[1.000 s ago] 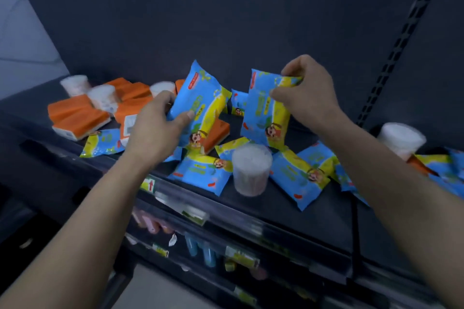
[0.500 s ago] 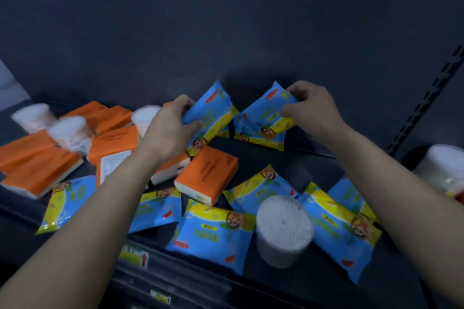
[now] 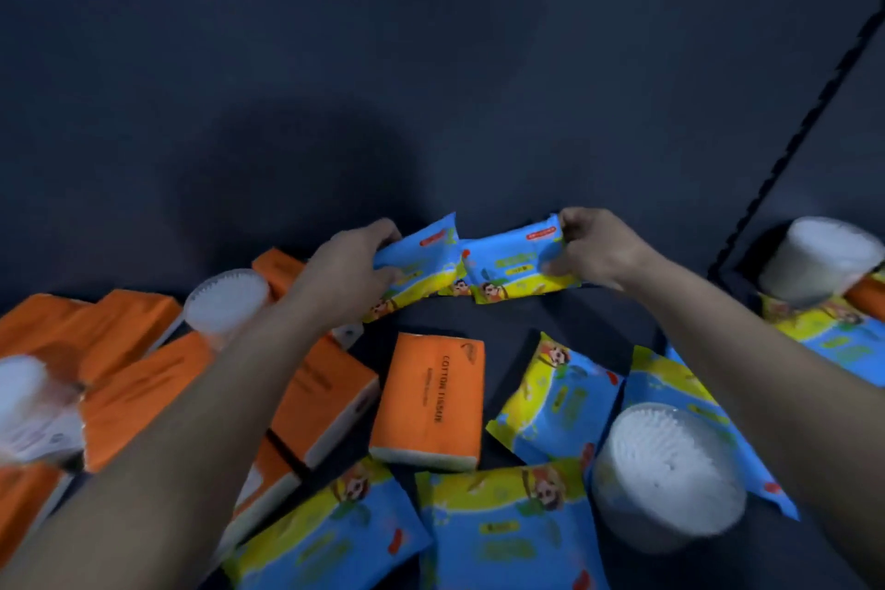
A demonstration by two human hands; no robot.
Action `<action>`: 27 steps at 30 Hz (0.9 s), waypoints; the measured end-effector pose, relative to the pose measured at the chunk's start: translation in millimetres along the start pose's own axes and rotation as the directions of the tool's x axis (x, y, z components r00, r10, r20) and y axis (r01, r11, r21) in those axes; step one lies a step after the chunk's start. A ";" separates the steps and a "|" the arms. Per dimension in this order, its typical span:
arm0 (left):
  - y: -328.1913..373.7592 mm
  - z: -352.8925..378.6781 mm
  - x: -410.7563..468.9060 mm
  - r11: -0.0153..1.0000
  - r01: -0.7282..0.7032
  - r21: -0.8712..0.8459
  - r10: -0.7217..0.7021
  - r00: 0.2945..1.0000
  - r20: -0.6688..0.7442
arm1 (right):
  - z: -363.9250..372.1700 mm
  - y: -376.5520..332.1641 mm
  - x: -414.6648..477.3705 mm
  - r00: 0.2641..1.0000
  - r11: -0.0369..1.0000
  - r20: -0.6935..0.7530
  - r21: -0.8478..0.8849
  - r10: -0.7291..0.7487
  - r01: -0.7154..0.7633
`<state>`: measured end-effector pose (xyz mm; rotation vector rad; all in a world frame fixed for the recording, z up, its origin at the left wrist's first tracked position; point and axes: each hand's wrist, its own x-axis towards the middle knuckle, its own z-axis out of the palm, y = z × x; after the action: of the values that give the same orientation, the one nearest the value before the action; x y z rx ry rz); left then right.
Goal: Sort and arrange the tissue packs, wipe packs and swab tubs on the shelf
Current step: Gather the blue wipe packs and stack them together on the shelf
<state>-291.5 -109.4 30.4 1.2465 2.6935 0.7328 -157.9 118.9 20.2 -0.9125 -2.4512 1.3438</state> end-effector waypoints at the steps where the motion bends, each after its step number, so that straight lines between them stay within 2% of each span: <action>1: -1.0 1.7 1.5 1.000 -0.016 0.017 0.016 1.000 0.014 | 2.9 -0.3 -1.4 1.000 1.000 -0.002 -0.015 0.004 -0.004; 7: -1.9 14.8 11.1 0.977 -0.055 0.206 0.038 0.996 0.086 | 8.5 -4.0 -7.6 0.998 0.953 -0.063 -0.300 0.019 -0.037; 11: -9.8 15.2 12.5 0.964 -0.017 0.266 -0.012 0.994 0.108 | 15.8 -4.1 -6.0 0.997 0.937 -0.070 -0.348 -0.035 0.008; 16: -11.4 3.4 8.5 0.961 0.056 0.272 -0.119 0.969 0.218 | 17.7 -7.9 -0.1 0.998 0.896 -0.008 -0.441 -0.069 0.058; 23: -19.5 -7.9 -0.6 0.879 0.108 0.465 -0.230 0.949 0.214 | 25.5 -16.3 0.5 0.994 0.805 -0.036 -0.589 -0.107 0.065; 27: -18.8 -6.3 -1.3 0.851 0.103 0.515 -0.218 0.961 0.169 | 25.9 -23.0 -4.1 0.987 0.758 -0.037 -0.646 -0.157 0.096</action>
<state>-305.5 -123.2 27.2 1.0736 2.8366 -0.1478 -175.9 89.3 24.8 -0.8724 -2.8770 0.3700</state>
